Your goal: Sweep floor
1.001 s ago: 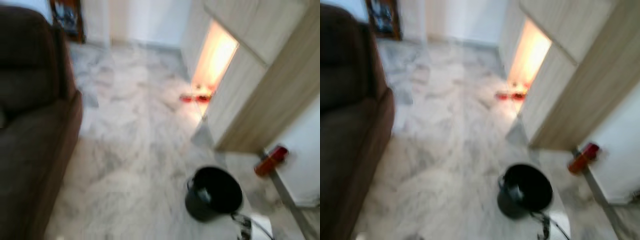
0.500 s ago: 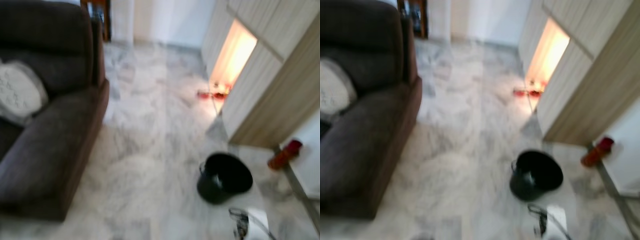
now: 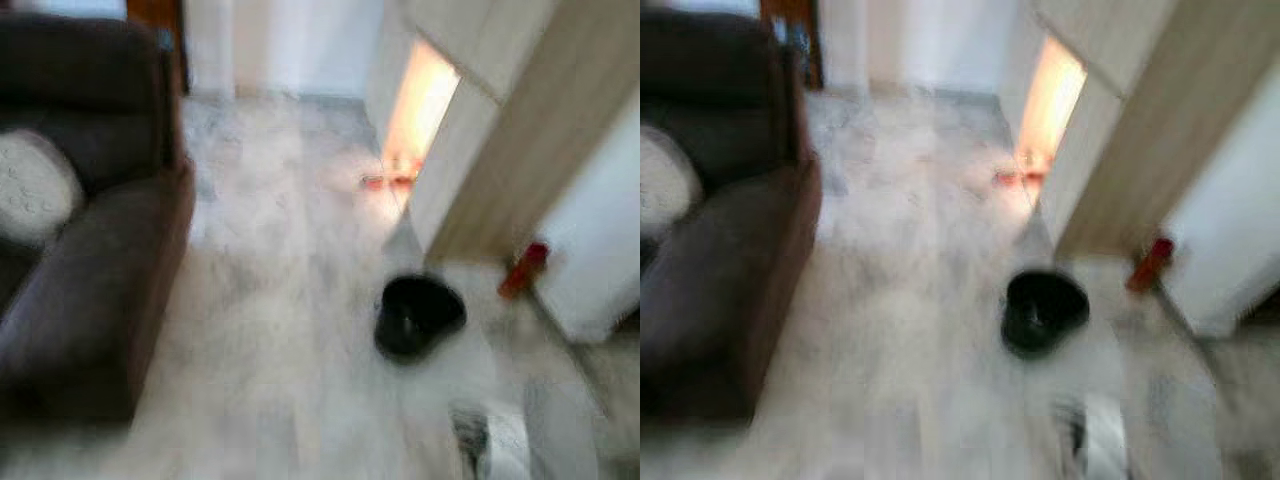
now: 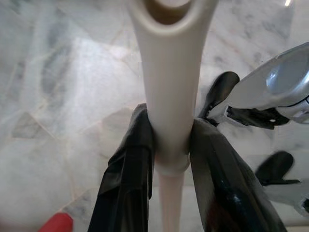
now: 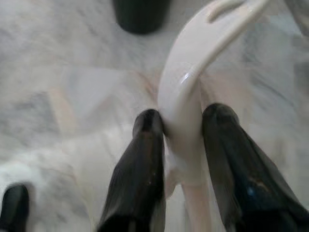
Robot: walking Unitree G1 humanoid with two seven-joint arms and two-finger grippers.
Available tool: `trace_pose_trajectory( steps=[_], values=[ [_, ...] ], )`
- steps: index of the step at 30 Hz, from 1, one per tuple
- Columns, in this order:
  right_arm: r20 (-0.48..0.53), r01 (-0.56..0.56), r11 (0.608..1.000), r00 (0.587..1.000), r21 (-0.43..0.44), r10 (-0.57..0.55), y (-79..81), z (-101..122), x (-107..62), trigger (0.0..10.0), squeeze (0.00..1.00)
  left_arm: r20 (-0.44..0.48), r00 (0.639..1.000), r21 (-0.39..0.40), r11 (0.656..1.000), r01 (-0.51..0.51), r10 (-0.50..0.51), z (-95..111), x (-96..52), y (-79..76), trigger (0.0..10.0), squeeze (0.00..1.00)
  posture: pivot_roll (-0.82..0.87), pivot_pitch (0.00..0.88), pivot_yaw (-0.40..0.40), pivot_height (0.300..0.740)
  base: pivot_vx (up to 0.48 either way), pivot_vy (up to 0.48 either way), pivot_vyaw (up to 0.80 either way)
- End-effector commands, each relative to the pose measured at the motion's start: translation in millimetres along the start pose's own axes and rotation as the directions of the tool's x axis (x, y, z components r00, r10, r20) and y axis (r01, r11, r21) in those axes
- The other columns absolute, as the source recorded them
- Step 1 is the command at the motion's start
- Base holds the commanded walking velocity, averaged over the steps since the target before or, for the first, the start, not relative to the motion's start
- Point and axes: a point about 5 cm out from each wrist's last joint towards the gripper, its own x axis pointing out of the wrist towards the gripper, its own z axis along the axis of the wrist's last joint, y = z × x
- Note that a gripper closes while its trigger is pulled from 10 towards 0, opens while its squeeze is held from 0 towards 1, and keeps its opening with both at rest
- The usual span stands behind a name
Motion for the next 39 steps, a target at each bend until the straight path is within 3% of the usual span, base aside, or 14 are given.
trace_pose_trajectory(
  steps=[1,14,22,31,35,39],
  values=[
    [-0.021,-0.002,1.000,1.000,0.026,0.002,2.5,-3,0.0,10.0,0.00,0.027,1.000,0.015,1.000,0.007,-0.007,9,3.2,-4.4,10.0,0.00,0.23,0.043,-0.160,0.740,0.000,0.000,-0.76],
    [-0.044,0.015,1.000,0.999,0.015,-0.014,4.0,-8,-0.8,10.0,0.00,0.076,0.997,0.022,1.000,0.009,-0.011,18,4.6,-7.1,10.0,0.00,0.23,0.040,-0.153,0.740,0.000,0.000,-0.75],
    [-0.054,0.054,0.999,0.997,-0.009,-0.054,1.2,-10,-1.2,10.0,0.00,0.151,0.988,0.040,0.999,0.026,-0.032,35,7.7,-14.8,10.0,0.00,0.23,0.027,-0.150,0.740,0.000,0.000,-0.75],
    [-0.043,0.084,0.996,0.996,0.004,-0.084,2.0,-7,-0.4,10.0,0.00,0.158,0.984,0.136,0.989,0.061,-0.082,51,12.5,-24.0,10.0,0.00,0.17,0.000,-0.109,0.740,0.000,0.000,-0.75],
    [-0.004,-0.008,0.995,1.000,-0.102,0.008,20.9,2,2.2,10.0,0.00,0.174,0.978,0.177,0.981,0.084,-0.115,76,18.4,-30.4,10.0,0.00,0.11,0.000,-0.064,0.740,0.000,0.000,-0.75],
    [0.016,0.038,0.999,0.999,0.010,-0.038,20.7,6,2.9,10.0,0.00,0.225,0.961,0.231,0.967,0.110,-0.163,108,22.0,-45.3,10.0,0.00,0.10,0.000,-0.029,0.740,0.000,0.000,-0.75]
  ],
)
